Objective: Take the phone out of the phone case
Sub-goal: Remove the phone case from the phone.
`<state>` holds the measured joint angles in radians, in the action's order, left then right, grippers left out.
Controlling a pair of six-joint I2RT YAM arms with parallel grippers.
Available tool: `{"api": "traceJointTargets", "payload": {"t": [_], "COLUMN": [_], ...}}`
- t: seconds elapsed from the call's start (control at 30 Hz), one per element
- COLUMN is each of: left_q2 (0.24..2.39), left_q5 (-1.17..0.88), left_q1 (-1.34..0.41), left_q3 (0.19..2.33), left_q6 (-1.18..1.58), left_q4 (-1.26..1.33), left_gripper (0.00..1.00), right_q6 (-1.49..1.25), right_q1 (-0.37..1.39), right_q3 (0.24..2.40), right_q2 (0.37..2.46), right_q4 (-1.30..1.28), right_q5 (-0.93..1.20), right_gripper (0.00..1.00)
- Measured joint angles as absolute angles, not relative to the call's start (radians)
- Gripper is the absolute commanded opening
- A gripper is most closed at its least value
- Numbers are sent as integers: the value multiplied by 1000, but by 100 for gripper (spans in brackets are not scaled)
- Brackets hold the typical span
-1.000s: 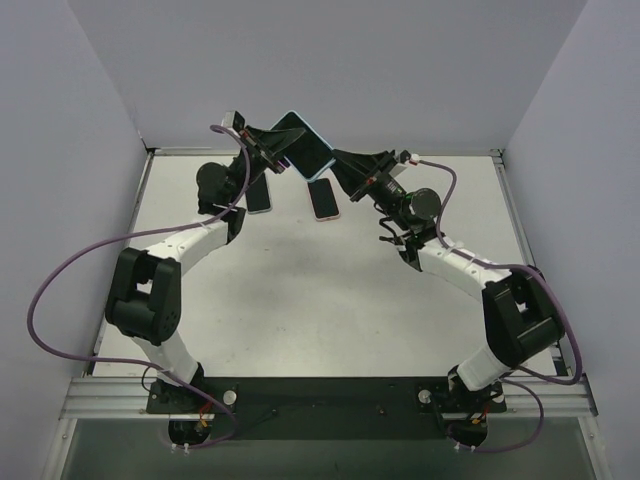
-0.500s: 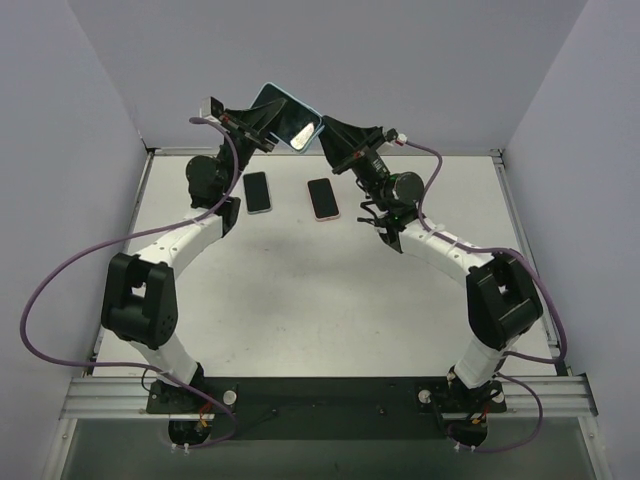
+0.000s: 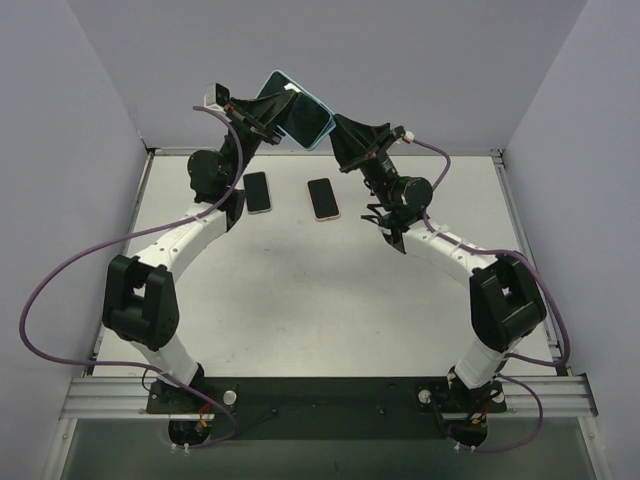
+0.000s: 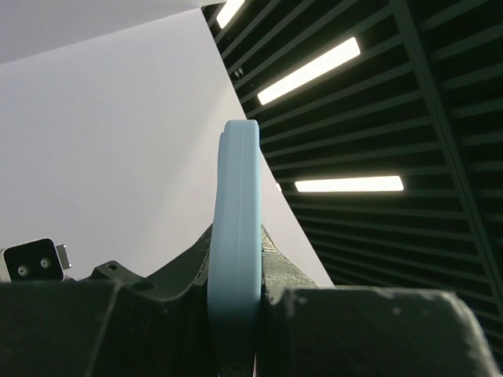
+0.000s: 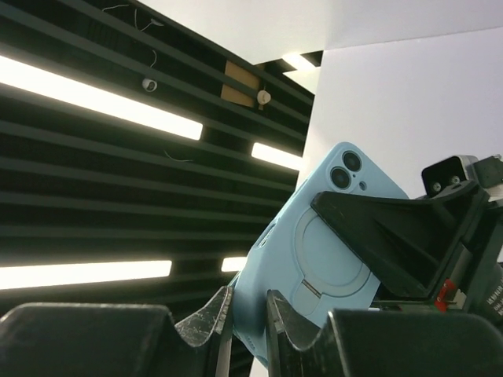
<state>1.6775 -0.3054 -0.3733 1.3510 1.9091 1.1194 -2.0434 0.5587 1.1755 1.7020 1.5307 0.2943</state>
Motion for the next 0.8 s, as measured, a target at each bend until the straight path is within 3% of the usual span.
{"api": "traceJointTargets", "payload": {"t": [0.2, 0.43, 0.57, 0.67, 0.8], "left_q2": [1663, 1627, 1625, 1629, 1635], "left_q5": [-374, -417, -448, -470, -498], "left_q1": [-388, -392, -402, -403, -421], "left_q3": [1337, 1305, 1299, 1297, 1292], "left_q6": [1868, 1851, 1834, 1809, 1774], "left_q4": [1114, 1129, 1129, 1116, 1110], "left_gripper": [0, 0, 0, 0, 0], "right_q6": [-1954, -1486, -1336, -1272, -1206], "right_q1": [505, 483, 480, 476, 473], "right_q3": [1093, 1200, 1237, 1251, 1274], "right_q2": [1585, 1355, 1315, 1314, 1330], "right_q4": [1436, 754, 564, 487, 404], "right_q5": [429, 529, 548, 561, 608], "right_gripper": [0, 0, 0, 17, 21]}}
